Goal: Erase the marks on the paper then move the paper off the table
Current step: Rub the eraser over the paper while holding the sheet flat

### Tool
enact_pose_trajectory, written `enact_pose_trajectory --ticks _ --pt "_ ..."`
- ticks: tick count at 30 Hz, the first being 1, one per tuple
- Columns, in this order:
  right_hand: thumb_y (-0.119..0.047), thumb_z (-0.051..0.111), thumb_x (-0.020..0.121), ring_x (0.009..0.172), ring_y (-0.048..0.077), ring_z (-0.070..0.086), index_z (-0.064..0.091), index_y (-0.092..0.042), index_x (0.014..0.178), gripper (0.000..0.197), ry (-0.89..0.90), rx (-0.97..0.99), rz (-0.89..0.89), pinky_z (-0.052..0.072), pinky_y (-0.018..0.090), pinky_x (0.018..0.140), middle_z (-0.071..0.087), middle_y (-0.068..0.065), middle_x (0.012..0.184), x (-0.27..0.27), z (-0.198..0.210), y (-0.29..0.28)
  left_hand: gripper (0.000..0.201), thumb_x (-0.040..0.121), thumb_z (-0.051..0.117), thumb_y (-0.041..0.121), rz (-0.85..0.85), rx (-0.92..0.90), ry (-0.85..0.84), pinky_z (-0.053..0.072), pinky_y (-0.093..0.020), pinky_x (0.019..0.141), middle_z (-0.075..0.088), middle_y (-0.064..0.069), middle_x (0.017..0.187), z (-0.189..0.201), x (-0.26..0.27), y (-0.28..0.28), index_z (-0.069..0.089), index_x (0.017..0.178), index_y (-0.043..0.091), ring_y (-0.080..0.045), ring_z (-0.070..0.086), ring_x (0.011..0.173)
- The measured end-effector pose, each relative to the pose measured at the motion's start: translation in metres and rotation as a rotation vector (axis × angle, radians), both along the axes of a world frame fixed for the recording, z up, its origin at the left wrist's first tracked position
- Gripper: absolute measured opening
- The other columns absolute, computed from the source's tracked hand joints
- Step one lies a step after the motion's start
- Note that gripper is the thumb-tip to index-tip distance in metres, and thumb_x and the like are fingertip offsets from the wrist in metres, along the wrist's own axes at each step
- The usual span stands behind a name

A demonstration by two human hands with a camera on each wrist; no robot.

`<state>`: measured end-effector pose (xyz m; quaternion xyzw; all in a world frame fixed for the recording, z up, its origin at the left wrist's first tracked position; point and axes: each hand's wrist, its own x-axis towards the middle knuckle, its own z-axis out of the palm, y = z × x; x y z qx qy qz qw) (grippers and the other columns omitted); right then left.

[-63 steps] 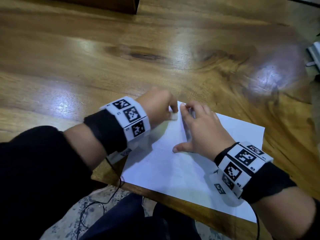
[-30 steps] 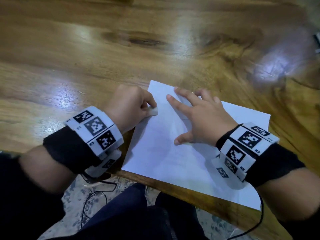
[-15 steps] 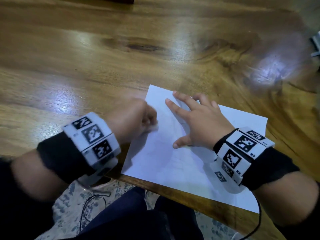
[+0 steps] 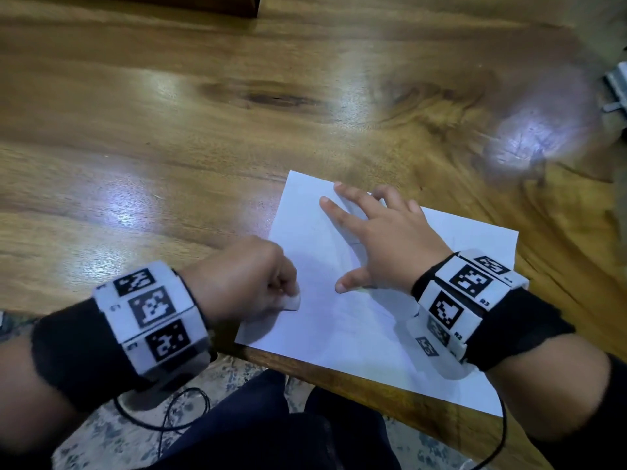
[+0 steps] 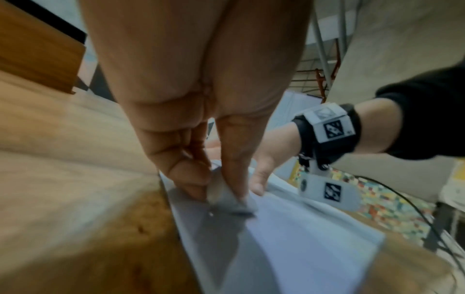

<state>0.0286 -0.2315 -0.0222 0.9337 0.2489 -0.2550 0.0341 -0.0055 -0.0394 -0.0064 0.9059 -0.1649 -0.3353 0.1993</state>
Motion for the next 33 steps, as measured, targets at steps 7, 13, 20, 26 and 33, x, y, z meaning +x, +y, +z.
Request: enact_pose_trajectory --ticks 7,13,20,26,33 --pt "-0.074 0.062 0.065 0.134 0.025 0.014 -0.006 -0.041 0.148 0.112 0.007 -0.011 -0.002 0.023 0.036 0.099 -0.009 -0.016 0.156 0.000 0.001 0.000 0.011 0.078 0.066 0.027 0.125 -0.062 -0.290 0.044 -0.029 0.069 0.064 -0.006 0.078 -0.006 0.029 -0.006 0.070 0.082 0.017 -0.026 0.060 0.079" --pt "-0.073 0.061 0.066 0.134 0.024 0.011 -0.007 -0.042 0.147 0.111 0.008 -0.008 -0.001 0.022 0.036 0.101 -0.010 -0.017 0.156 -0.001 0.001 0.000 0.015 0.075 0.069 0.025 0.047 -0.032 -0.057 0.043 -0.013 0.068 0.069 0.004 0.085 -0.004 0.003 0.010 0.070 0.090 0.023 -0.008 0.059 0.075" --pt "-0.071 0.063 0.066 0.135 0.025 0.010 -0.005 -0.043 0.148 0.110 0.003 -0.002 -0.021 0.021 0.037 0.103 -0.008 -0.017 0.156 -0.002 0.001 0.000 0.017 0.076 0.068 0.023 0.260 -0.096 -0.286 0.032 -0.009 0.051 0.065 0.000 0.075 -0.006 0.033 0.008 0.067 0.092 0.017 -0.014 0.050 0.065" --pt "-0.072 0.063 0.066 0.136 0.025 0.009 -0.004 -0.043 0.148 0.110 -0.004 0.000 -0.023 0.020 0.039 0.105 -0.009 -0.018 0.156 -0.002 0.001 -0.001 0.014 0.075 0.069 0.031 0.034 -0.031 -0.205 0.041 -0.023 0.065 0.070 -0.002 0.082 -0.007 0.005 0.009 0.071 0.084 0.020 -0.020 0.063 0.078" --pt "-0.072 0.063 0.066 0.135 0.025 0.009 -0.005 -0.042 0.148 0.110 -0.009 -0.006 -0.016 0.021 0.039 0.103 -0.009 -0.016 0.156 -0.002 0.001 0.001 0.015 0.077 0.067 0.029 0.085 -0.026 -0.289 0.040 -0.019 0.061 0.068 0.001 0.070 -0.002 0.037 -0.006 0.068 0.087 0.017 -0.016 0.059 0.069"
